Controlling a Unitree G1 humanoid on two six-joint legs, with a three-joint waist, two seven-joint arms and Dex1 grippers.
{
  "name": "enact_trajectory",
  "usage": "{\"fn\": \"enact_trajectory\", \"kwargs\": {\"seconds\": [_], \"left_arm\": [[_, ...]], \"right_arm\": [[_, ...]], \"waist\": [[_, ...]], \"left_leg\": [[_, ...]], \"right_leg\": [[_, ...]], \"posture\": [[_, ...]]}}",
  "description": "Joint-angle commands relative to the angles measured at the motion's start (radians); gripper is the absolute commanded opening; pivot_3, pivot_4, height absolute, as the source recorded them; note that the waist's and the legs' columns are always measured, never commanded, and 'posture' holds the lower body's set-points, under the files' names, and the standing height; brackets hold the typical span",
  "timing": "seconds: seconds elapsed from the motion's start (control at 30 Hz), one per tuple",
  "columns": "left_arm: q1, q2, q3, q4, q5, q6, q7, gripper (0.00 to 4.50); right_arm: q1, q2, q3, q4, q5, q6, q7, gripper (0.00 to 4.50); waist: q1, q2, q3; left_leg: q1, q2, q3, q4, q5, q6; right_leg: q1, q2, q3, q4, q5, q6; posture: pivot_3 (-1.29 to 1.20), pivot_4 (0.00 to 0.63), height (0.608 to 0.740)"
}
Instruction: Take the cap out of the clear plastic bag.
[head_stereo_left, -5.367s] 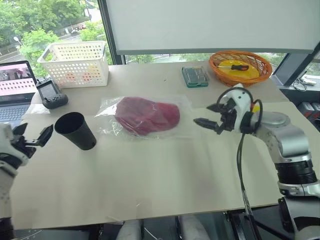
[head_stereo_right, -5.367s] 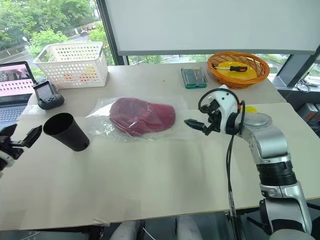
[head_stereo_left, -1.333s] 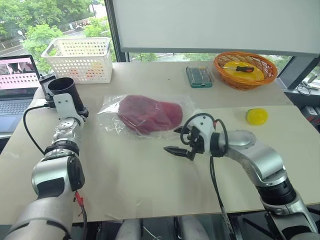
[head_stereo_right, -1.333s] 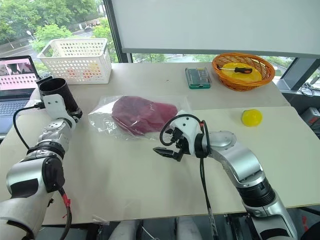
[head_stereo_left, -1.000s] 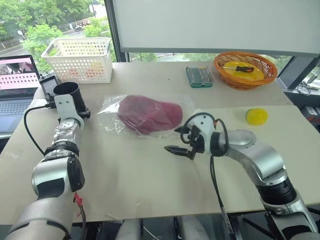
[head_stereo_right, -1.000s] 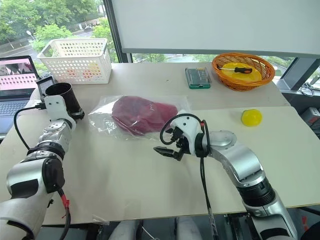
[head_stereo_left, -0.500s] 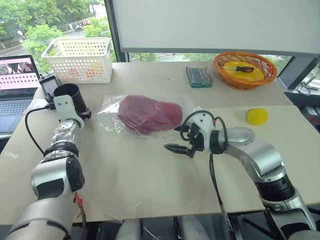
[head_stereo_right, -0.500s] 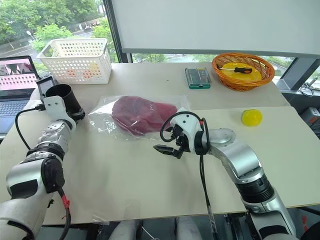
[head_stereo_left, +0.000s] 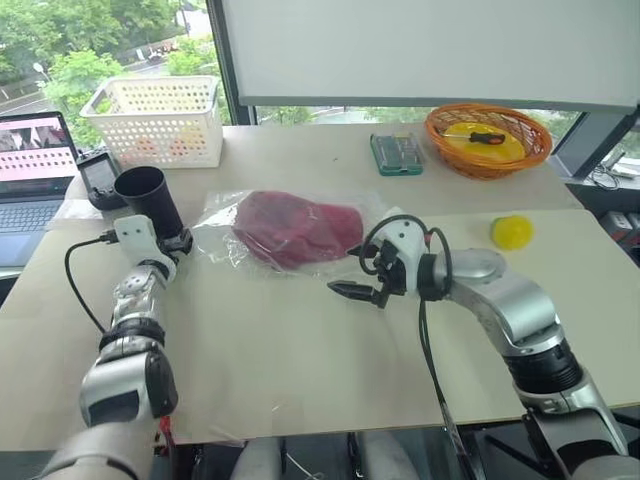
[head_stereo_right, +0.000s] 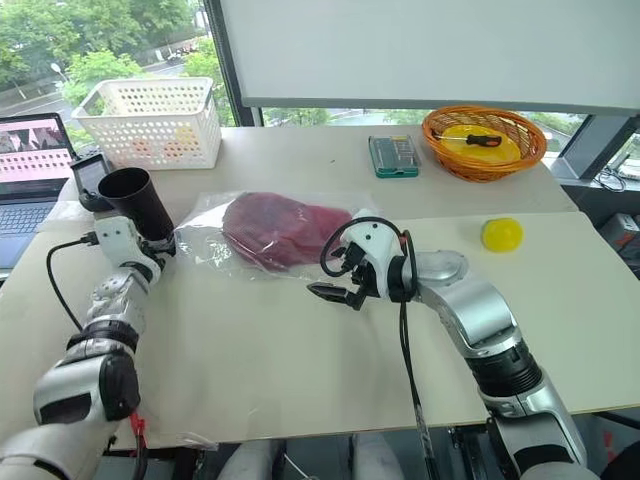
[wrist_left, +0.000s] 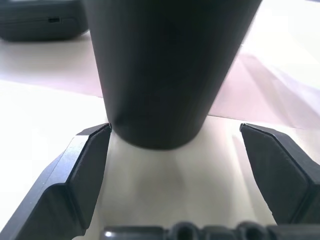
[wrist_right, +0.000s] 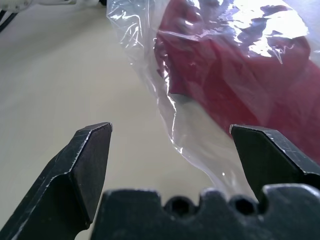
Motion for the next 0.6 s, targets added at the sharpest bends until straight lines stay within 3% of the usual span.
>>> {"fn": "enact_trajectory", "kwargs": {"seconds": [0.03,0.17,0.33,0.47,0.6], "left_arm": [[0.156,0.0,-0.005,-0.322,-0.027,0.077,0.01,4.42],[0.391,0.034,-0.02,-0.823,-0.136,0.299,-0.087,4.42],[0.628,0.209,0.038,-1.342,-0.483,0.66,-0.314,4.42],[0.796,0.41,0.204,-1.537,-0.801,0.887,-0.526,4.42],[0.864,0.517,0.279,-1.583,-0.9,0.976,-0.608,4.42]], "right_arm": [[-0.018,-0.007,-0.016,-0.005,-0.01,-0.041,0.013,4.5],[-0.016,-0.012,-0.028,0.004,-0.016,-0.045,0.017,4.5],[-0.019,-0.05,-0.049,0.032,-0.03,-0.066,0.032,4.5],[-0.051,-0.077,-0.032,0.109,-0.098,-0.146,0.029,4.5],[-0.122,-0.047,0.011,0.239,-0.205,-0.272,-0.012,4.5]], "waist": [[-0.007,0.0,0.0],[-0.016,0.0,0.0],[-0.007,-0.002,0.001],[-0.013,-0.001,0.001],[-0.016,0.001,0.002]], "left_leg": [[0.0,0.0,0.0,0.0,0.0,0.0],[0.001,0.0,0.0,0.0,0.0,0.0],[0.002,0.003,-0.001,0.0,0.0,-0.001],[0.005,0.003,0.002,0.0,0.0,0.0],[0.007,0.007,0.006,-0.001,0.0,0.0]], "right_leg": [[0.001,0.0,0.001,0.0,0.0,0.0],[0.0,-0.001,0.001,0.0,0.0,0.0],[0.002,0.001,0.0,0.0,0.001,-0.002],[0.005,0.001,0.001,-0.002,0.0,-0.002],[0.004,0.004,0.002,-0.001,-0.007,0.003]], "posture": [[0.0,0.15,0.736],[0.0,0.15,0.736],[0.0,0.15,0.736],[0.0,0.15,0.736],[0.0,0.15,0.736]]}}
